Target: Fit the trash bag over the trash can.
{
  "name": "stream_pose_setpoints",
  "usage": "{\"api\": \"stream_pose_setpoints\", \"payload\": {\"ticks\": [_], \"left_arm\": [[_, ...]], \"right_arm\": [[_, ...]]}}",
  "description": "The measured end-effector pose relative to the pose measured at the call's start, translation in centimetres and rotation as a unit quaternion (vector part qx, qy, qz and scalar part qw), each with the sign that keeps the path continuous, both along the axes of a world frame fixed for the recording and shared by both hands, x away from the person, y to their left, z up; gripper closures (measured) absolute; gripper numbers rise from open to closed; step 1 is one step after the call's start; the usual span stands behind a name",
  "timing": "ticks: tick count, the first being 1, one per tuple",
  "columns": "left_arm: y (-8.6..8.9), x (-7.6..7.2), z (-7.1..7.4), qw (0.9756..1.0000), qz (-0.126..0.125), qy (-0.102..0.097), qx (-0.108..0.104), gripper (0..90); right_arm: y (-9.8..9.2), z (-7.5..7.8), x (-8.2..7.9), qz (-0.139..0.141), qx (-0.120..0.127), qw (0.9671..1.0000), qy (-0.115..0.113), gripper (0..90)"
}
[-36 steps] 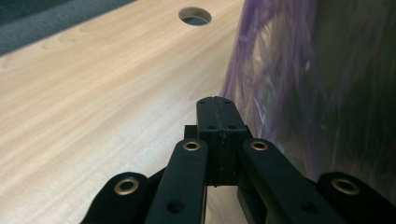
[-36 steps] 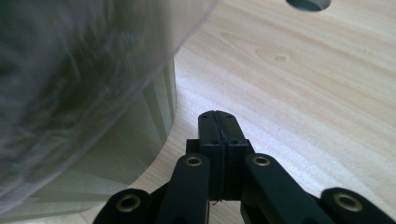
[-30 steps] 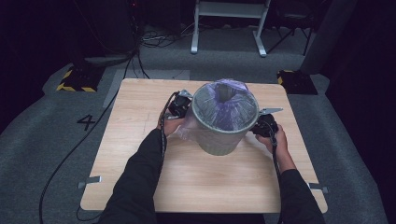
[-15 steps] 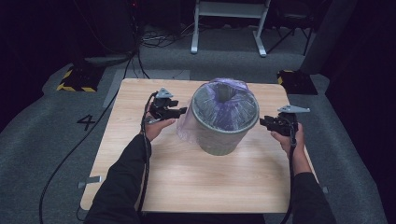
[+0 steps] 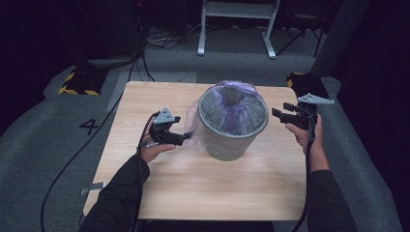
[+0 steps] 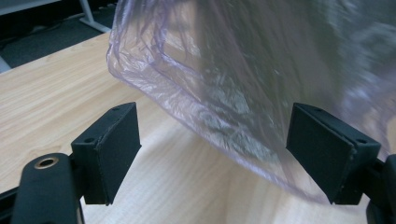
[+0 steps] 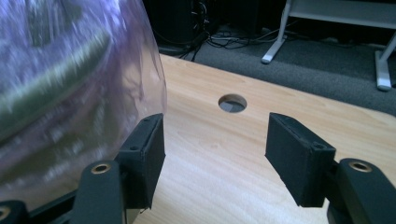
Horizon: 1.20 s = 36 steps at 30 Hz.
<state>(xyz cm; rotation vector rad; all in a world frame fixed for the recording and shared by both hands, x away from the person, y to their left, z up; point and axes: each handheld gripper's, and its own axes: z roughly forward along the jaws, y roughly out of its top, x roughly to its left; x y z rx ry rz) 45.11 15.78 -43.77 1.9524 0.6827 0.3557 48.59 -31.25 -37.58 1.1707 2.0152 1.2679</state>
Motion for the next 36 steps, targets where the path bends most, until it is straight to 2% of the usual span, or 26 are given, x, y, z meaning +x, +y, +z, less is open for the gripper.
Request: {"api": "stream_pose_setpoints", "payload": {"ticks": [3, 6, 8, 12, 13, 16, 22, 25, 29, 30, 33, 36], "left_arm": [[0.1, -0.8, 0.0, 0.9999, -0.005, -0.005, 0.008, 17.1], [0.6, -1.3, 0.0, 0.9999, 0.001, -0.01, 0.01, 17.2], [1.0, -1.5, -0.2, 0.9997, 0.008, -0.011, 0.019, 17.3], [1.7, -1.7, -0.7, 0.9998, 0.006, 0.009, 0.017, 17.3], [1.7, -1.9, -0.7, 0.9998, 0.006, -0.001, 0.021, 17.4], [1.6, -2.4, -0.7, 0.9998, -0.007, -0.003, 0.02, 18.5], [0.0, -3.6, -0.6, 0.9989, -0.043, -0.005, 0.018, 18.4], [-1.3, -4.3, -0.8, 0.9974, -0.067, -0.01, 0.024, 18.5], [-3.0, -4.7, -1.1, 0.9953, -0.091, -0.011, 0.031, 19.3], [-3.4, -4.8, -1.2, 0.9945, -0.099, -0.012, 0.033, 22.4], [-4.2, -4.7, -1.5, 0.9942, -0.1, -0.011, 0.038, 23.9], [-4.4, -4.6, -1.8, 0.995, -0.091, -0.013, 0.039, 30.4]], "right_arm": [[0.3, 0.8, 0.4, 0.0, -0.001, 1.0, -0.005, 37.0], [0.6, 1.7, 0.6, 0.005, 0.006, 0.9999, -0.015, 38.0], [0.9, 2.4, 0.8, 0.011, 0.012, 0.9996, -0.023, 38.1], [1.8, 3.5, 1.1, 0.02, 0.009, 0.9993, -0.029, 37.8], [2.1, 3.8, 1.1, 0.023, 0.007, 0.9992, -0.031, 37.8], [2.9, 4.2, 1.5, 0.032, -0.001, 0.9989, -0.033, 37.8], [4.5, 4.7, 2.5, 0.05, -0.007, 0.9984, -0.028, 40.6], [5.3, 4.8, 2.9, 0.058, -0.03, 0.9975, -0.027, 45.5], [6.1, 5.0, 3.2, 0.067, -0.03, 0.9969, -0.029, 47.9], [6.3, 5.0, 3.3, 0.071, -0.033, 0.9966, -0.027, 47.8], [6.7, 5.3, 3.6, 0.074, -0.041, 0.9961, -0.025, 47.3], [6.8, 5.7, 3.8, 0.075, -0.041, 0.9961, -0.026, 49.3]]}}
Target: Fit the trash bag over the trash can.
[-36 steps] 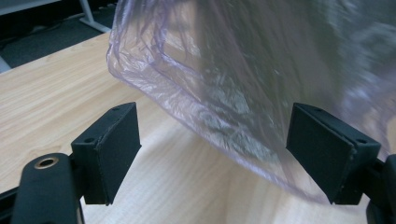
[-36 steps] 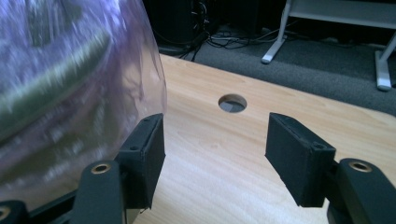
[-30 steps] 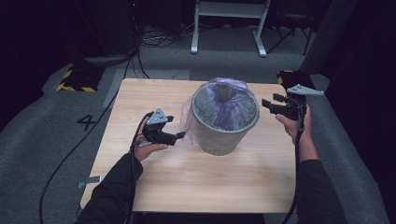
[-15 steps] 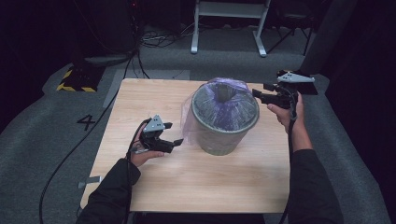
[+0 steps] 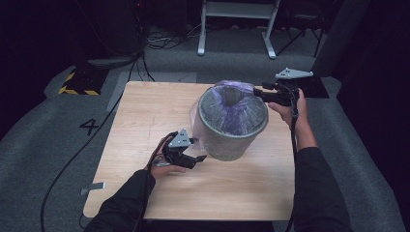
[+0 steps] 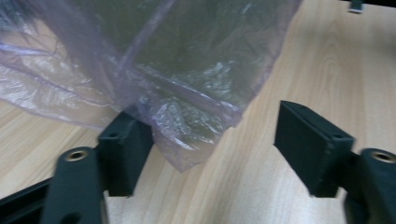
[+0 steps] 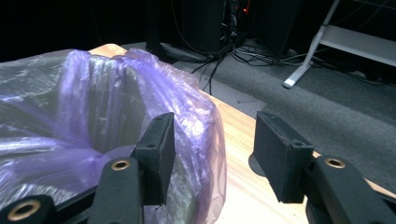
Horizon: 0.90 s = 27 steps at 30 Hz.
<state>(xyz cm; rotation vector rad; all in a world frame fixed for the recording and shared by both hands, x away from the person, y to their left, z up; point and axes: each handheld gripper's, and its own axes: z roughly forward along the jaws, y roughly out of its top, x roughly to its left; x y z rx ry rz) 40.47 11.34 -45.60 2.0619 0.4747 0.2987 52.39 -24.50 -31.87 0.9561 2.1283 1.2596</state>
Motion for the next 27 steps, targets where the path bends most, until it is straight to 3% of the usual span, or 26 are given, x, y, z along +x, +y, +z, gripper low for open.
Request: {"api": "stream_pose_setpoints", "payload": {"ticks": [3, 5, 9, 13, 17, 21, 27], "left_arm": [[0.0, 0.1, -0.2, 0.9997, 0.018, -0.007, 0.012, 43.8], [0.1, 0.3, -0.2, 0.9997, 0.022, -0.008, 0.009, 49.9], [0.3, 0.5, -0.3, 0.9996, 0.023, -0.015, 0.011, 70.4], [0.2, 0.7, -0.4, 0.9994, 0.026, -0.018, 0.011, 85.1], [0.2, 0.9, -0.3, 0.9997, 0.02, -0.013, 0.007, 89.1], [0.3, 1.2, -0.4, 0.9997, 0.014, -0.011, 0.018, 89.4], [0.6, 1.7, -0.4, 0.9997, 0.015, -0.008, 0.015, 89.6]], "right_arm": [[0.1, 0.0, 0.1, 0.002, -0.005, 1.0, 0.0, 53.9], [0.3, -0.2, 0.3, 0.0, -0.007, 1.0, 0.004, 56.9], [0.3, -0.6, 0.7, 0.01, 0.006, 0.9999, 0.009, 73.2], [0.5, -0.8, 0.8, 0.009, 0.005, 0.9999, 0.003, 88.0], [0.7, -1.0, 1.1, -0.001, -0.004, 1.0, 0.003, 90.0], [0.9, -1.3, 1.3, -0.019, -0.024, 0.9995, 0.006, 90.0], [0.2, -2.0, 1.5, -0.031, -0.021, 0.9992, 0.015, 90.0]]}}
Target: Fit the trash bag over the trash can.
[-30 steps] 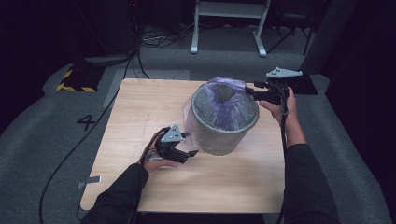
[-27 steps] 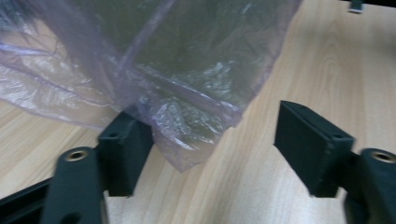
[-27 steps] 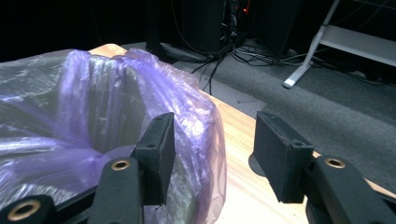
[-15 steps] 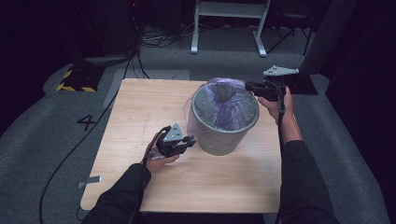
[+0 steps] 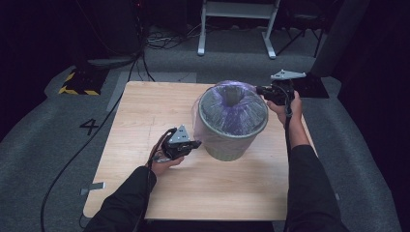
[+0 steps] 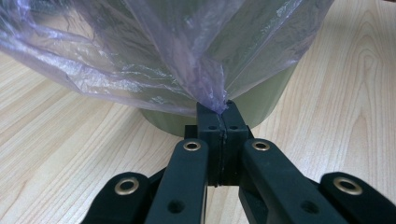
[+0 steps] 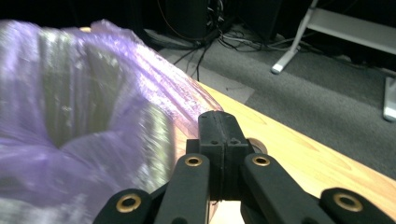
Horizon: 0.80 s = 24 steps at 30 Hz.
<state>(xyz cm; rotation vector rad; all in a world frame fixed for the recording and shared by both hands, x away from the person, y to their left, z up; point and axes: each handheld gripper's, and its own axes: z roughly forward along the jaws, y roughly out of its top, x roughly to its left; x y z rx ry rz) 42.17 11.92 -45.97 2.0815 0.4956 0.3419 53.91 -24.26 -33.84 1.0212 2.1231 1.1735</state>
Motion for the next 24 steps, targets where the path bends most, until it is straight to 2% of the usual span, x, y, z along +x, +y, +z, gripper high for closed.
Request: {"api": "stream_pose_setpoints", "payload": {"ticks": [6, 9, 18, 22, 24], "left_arm": [[-0.1, 0.3, 0.0, 1.0, -0.002, 0.001, 0.003, 89.6], [-0.2, 0.3, -0.1, 1.0, -0.003, 0.002, 0.006, 89.7], [-0.5, 0.5, -0.7, 0.9997, -0.003, 0.008, 0.022, 89.8], [-0.3, 0.4, -1.1, 0.9995, 0.0, 0.011, 0.028, 89.6], [0.0, 0.4, -1.3, 0.9994, 0.004, 0.016, 0.03, 85.6]], "right_arm": [[-1.0, -1.3, 0.2, -0.012, 0.002, 0.9997, 0.02, 90.0], [-1.5, -2.5, 0.2, -0.016, -0.001, 0.9994, 0.03, 90.0], [-3.2, -6.2, -0.3, -0.027, 0.015, 0.9974, 0.066, 90.0], [-3.5, -7.7, -0.6, -0.027, 0.012, 0.9963, 0.081, 90.0], [-3.6, -8.5, -0.8, -0.027, 0.013, 0.9959, 0.086, 90.0]]}}
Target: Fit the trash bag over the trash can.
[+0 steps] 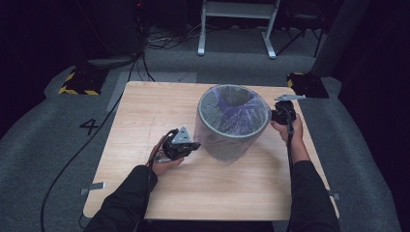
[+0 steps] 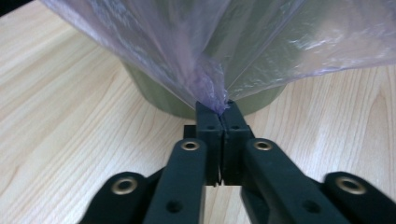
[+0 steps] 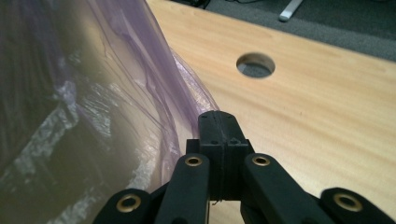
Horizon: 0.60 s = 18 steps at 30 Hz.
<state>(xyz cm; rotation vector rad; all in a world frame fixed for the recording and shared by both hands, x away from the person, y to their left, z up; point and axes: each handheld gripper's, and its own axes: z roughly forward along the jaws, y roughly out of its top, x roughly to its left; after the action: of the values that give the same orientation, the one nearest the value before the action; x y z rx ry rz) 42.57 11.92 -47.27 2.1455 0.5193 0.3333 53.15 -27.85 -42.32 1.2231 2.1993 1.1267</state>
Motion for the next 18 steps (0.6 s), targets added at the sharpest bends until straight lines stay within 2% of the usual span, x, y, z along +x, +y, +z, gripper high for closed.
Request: {"api": "stream_pose_setpoints", "payload": {"ticks": [3, 4, 6, 7, 8, 10, 12, 14, 17, 18], "left_arm": [[0.3, -0.1, -0.4, 0.9999, 0.007, 0.009, 0.005, 72.0], [0.4, -0.2, -0.4, 0.9998, 0.014, 0.011, 0.009, 64.3], [0.6, -0.4, -0.4, 0.9994, 0.025, 0.015, 0.017, 45.4], [0.7, -0.6, -0.4, 0.9994, 0.026, 0.016, 0.016, 39.7], [1.0, -0.9, -0.4, 0.9993, 0.03, 0.015, 0.015, 35.5], [1.4, -1.3, -0.3, 0.999, 0.036, 0.019, 0.018, 25.6], [1.9, -1.8, -0.3, 0.9991, 0.033, 0.024, 0.012, 21.4], [2.2, -2.5, -0.2, 0.9992, 0.027, 0.029, 0.009, 18.2], [2.6, -3.4, -0.3, 0.9989, 0.02, 0.04, 0.016, 15.8], [2.7, -3.7, -0.5, 0.9988, 0.015, 0.042, 0.021, 15.7]], "right_arm": [[-0.2, -0.9, -0.3, -0.001, 0.006, 1.0, -0.004, 90.0], [-0.3, -1.1, -0.5, 0.0, 0.014, 0.9999, -0.006, 90.0], [-0.4, -1.4, -0.6, -0.001, 0.016, 0.9999, -0.006, 90.0], [-0.5, -1.5, -0.7, -0.001, 0.017, 0.9998, -0.006, 90.0], [-0.6, -1.5, -0.8, -0.004, 0.017, 0.9998, -0.012, 88.7], [-0.8, -1.4, -1.1, -0.009, 0.024, 0.9995, -0.02, 80.3], [-1.2, -1.2, -1.5, -0.016, 0.03, 0.999, -0.027, 73.4], [-1.8, -0.8, -1.9, -0.022, 0.036, 0.9985, -0.035, 62.7], [-2.8, 0.2, -2.7, -0.014, 0.056, 0.9975, -0.04, 49.8], [-3.1, 0.6, -2.9, -0.015, 0.054, 0.9975, -0.042, 45.3]]}}
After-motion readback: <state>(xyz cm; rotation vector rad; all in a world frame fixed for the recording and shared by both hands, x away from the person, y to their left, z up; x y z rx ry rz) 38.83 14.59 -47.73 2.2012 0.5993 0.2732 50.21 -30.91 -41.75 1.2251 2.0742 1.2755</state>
